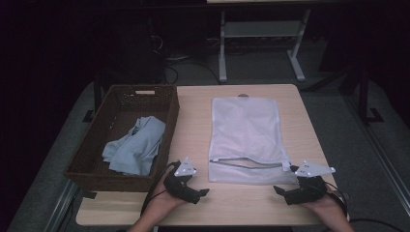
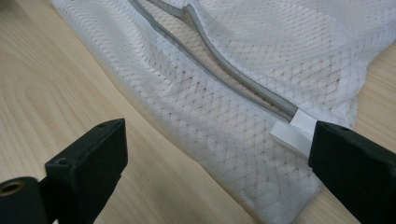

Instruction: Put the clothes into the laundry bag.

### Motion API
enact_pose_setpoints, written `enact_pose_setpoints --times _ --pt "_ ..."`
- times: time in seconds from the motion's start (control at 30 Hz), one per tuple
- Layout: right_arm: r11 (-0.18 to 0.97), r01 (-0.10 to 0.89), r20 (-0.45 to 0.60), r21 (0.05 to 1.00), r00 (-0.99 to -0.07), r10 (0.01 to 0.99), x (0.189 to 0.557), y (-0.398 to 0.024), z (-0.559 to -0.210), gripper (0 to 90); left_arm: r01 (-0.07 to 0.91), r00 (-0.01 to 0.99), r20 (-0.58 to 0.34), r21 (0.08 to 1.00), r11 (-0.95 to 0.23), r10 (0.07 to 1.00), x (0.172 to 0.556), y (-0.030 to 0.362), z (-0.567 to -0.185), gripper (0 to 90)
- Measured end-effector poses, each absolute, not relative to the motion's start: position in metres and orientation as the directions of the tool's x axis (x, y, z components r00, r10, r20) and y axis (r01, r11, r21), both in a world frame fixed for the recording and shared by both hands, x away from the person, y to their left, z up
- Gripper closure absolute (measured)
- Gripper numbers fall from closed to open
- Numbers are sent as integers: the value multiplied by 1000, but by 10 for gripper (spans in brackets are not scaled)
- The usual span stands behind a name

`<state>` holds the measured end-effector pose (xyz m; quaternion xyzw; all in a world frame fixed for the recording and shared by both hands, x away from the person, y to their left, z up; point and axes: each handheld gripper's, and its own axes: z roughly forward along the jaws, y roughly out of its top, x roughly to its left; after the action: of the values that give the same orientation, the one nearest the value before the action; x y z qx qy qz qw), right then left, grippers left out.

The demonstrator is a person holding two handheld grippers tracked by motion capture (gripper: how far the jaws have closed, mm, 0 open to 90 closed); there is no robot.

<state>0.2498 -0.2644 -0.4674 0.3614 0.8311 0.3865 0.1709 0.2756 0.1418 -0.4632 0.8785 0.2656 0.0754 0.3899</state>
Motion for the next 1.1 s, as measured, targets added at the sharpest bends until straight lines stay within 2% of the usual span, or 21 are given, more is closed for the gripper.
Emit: enact_pose_setpoints --times 0.3,0.43,0.67,1.1 --pt "442 472 7 763 -690 724 250 -265 -467 55 416 849 -85 716 -561 522 278 142 -465 123" --pt "437 480 23 761 -693 721 251 -265 -463 137 418 849 -88 714 -562 521 278 141 -465 124" --pt "436 472 17 766 -693 721 251 -262 -456 148 413 851 -90 724 -553 517 280 141 -464 124" --pt "403 478 26 781 -669 743 273 -264 -452 154 402 854 -85 733 -549 513 279 141 -461 125"
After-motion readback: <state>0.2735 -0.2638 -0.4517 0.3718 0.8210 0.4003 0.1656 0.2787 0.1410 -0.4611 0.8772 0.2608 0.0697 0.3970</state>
